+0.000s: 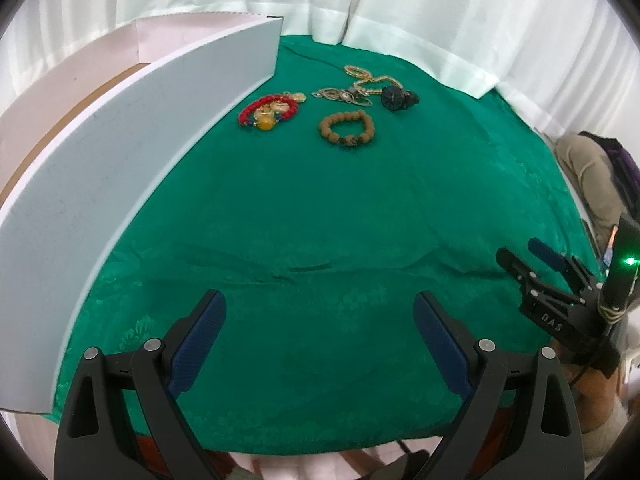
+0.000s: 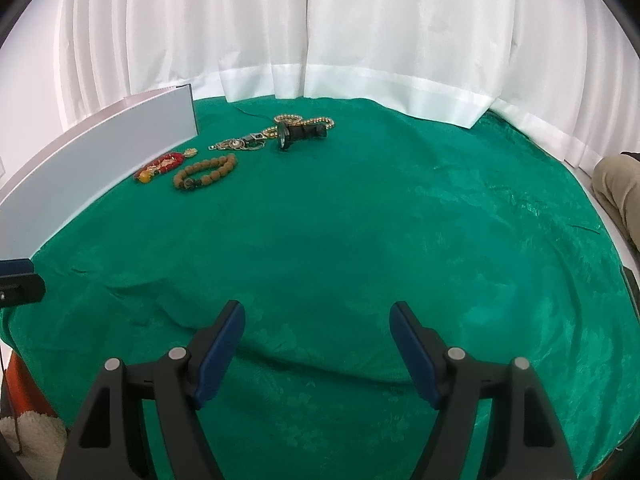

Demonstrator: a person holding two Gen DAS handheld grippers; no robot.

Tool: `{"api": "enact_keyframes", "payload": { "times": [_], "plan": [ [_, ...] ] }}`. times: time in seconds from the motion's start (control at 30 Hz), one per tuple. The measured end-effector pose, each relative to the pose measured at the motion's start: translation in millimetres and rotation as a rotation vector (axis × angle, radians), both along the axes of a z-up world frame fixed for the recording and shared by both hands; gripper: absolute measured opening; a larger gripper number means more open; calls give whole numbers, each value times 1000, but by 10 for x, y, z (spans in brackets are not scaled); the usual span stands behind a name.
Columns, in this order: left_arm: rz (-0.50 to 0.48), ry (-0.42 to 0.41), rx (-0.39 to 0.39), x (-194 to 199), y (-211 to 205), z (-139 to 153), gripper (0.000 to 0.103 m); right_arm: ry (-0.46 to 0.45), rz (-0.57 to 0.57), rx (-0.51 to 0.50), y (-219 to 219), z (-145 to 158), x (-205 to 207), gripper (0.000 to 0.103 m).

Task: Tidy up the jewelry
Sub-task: 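Withdraw both tools from the tray back over the cloth, then lower the left gripper onto the red beaded necklace's amber bead and grasp it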

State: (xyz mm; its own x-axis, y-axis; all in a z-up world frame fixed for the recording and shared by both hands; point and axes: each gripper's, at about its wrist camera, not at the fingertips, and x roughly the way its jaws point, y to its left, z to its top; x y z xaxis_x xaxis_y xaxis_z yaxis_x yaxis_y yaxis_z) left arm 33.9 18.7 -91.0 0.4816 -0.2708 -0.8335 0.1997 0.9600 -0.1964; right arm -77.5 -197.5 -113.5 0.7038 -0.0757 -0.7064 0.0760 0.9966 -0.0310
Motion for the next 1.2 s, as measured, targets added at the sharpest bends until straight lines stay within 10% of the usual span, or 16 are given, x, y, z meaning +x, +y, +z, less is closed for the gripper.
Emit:
{"api": "enact_keyframes", "payload": {
  "times": [0.8, 1.2],
  "plan": [
    [80, -3, -30, 351, 209, -91, 95, 24, -6, 57, -149, -160, 4, 77],
    [4, -117, 62, 1535, -164, -116, 90, 27, -1, 38, -103, -176, -4, 78]
  ]
}}
